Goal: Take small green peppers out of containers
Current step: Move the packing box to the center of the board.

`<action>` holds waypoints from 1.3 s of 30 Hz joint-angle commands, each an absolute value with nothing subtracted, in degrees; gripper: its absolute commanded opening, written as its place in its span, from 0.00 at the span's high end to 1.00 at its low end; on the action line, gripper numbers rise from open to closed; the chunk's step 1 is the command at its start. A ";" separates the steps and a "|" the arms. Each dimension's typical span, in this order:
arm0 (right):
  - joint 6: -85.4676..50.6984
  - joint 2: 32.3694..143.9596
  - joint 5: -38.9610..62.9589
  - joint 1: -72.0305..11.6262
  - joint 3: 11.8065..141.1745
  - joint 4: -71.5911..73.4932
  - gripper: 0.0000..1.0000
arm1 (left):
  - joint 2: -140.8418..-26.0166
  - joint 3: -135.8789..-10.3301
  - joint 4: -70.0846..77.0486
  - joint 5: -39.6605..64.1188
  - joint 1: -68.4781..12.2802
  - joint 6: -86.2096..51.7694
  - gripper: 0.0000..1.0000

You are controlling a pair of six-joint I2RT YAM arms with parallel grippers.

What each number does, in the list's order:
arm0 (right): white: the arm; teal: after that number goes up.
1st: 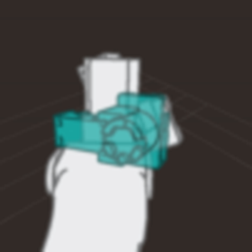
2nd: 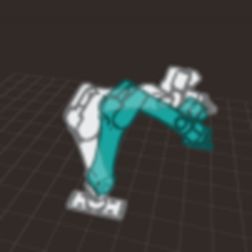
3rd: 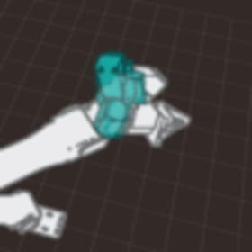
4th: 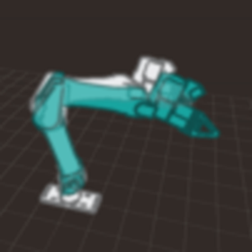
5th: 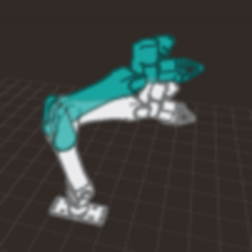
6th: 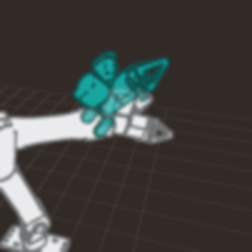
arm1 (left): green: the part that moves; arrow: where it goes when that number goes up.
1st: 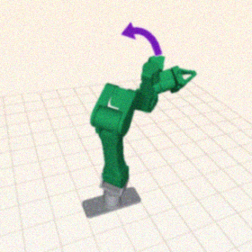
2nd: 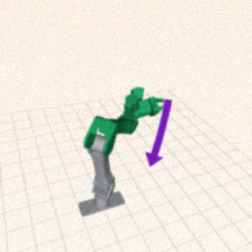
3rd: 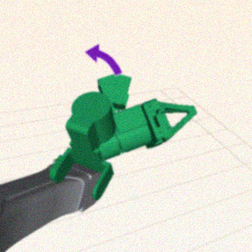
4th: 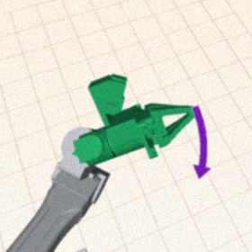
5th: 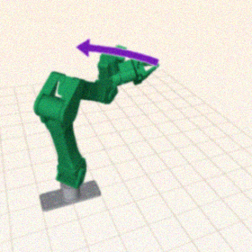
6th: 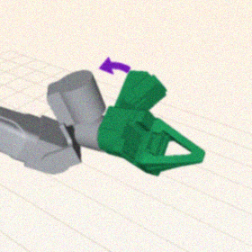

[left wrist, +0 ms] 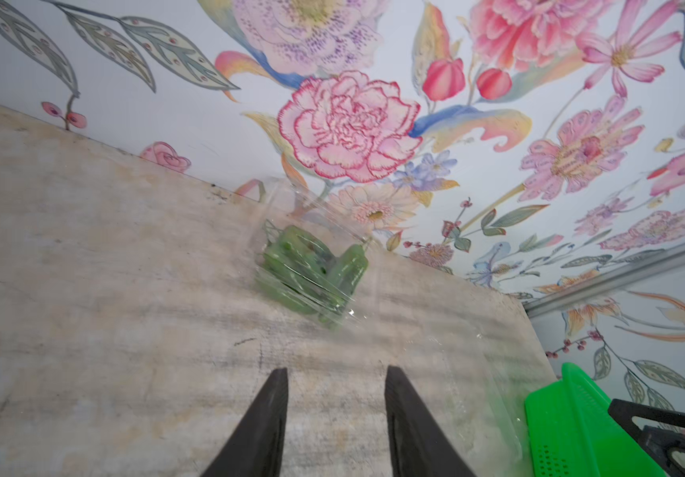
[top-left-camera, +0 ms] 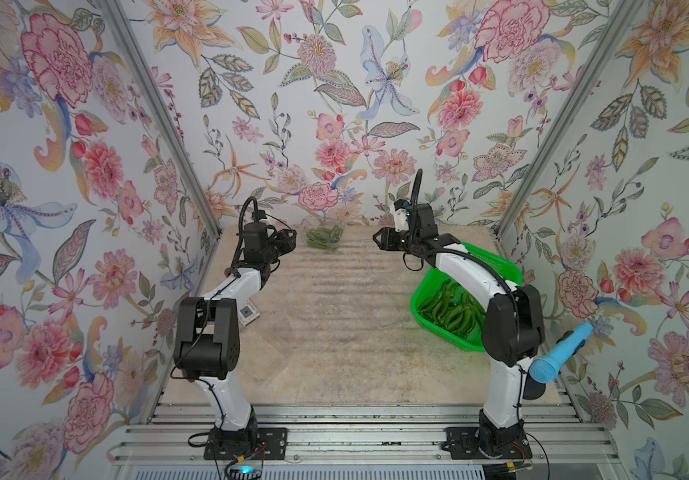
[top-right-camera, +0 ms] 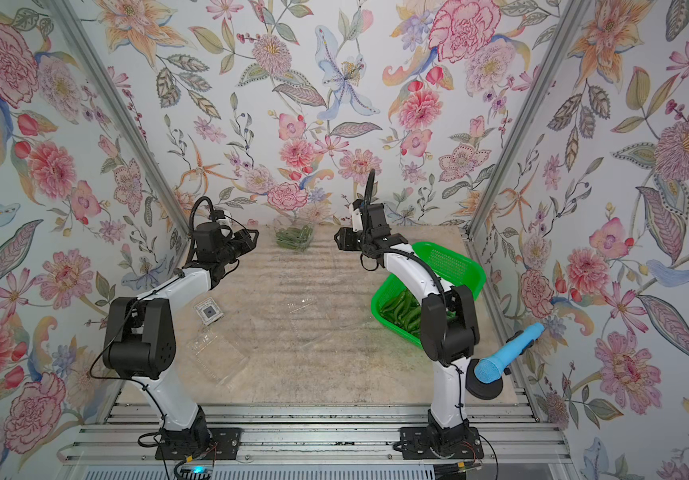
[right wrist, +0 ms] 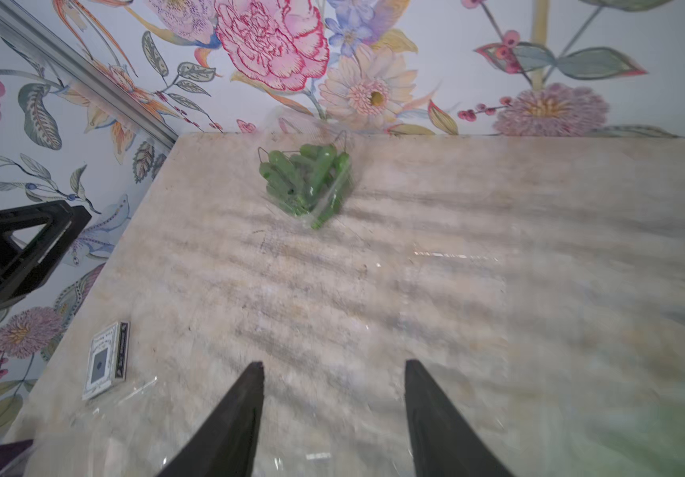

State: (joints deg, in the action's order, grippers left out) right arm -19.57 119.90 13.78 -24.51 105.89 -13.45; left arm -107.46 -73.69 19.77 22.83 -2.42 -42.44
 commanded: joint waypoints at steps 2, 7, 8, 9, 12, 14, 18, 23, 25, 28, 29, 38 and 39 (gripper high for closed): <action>-25.45 132.52 13.63 -26.21 121.12 -13.82 0.43 | -115.20 -80.13 27.17 27.82 -0.98 -42.38 0.59; -26.02 146.69 14.47 -27.09 139.21 -13.30 0.38 | -122.65 -84.85 33.67 30.29 -0.23 -42.42 0.59; -26.36 149.42 14.32 -27.23 143.04 -13.35 0.37 | -124.48 -86.38 34.53 31.17 -0.02 -42.55 0.59; -26.98 152.00 14.48 -27.17 146.47 -13.36 0.35 | -126.26 -87.63 36.11 32.09 0.16 -42.77 0.59; -28.20 157.54 13.22 -27.26 153.21 -13.13 0.31 | -131.27 -91.51 40.28 34.35 0.77 -44.53 0.59; -28.43 158.56 12.24 -27.30 152.73 -10.70 0.30 | -134.81 -94.89 41.12 35.03 1.12 -45.08 0.58; -29.48 159.97 11.78 -27.36 149.33 -2.22 0.26 | -141.88 -103.19 39.90 36.56 1.35 -46.31 0.58; -29.07 164.55 12.77 -27.45 154.99 -1.88 0.28 | -147.88 -112.45 37.65 38.54 1.28 -47.80 0.58; -28.92 164.55 12.33 -27.47 154.31 -0.96 0.28 | -150.37 -117.52 34.40 39.00 1.14 -47.40 0.58; -28.38 164.87 11.89 -27.51 154.34 -0.54 0.28 | -154.93 -126.62 28.72 40.09 0.80 -46.87 0.57; -28.09 165.04 11.63 -27.64 154.35 -0.38 0.28 | -156.62 -130.01 26.33 40.46 0.63 -46.52 0.57; -24.12 165.61 10.33 -28.74 155.41 -2.28 0.28 | -162.82 -141.43 15.14 39.48 -1.21 -42.80 0.52; -24.00 165.66 10.11 -28.86 155.41 -2.61 0.29 | -163.31 -142.09 14.36 39.79 -1.36 -42.82 0.53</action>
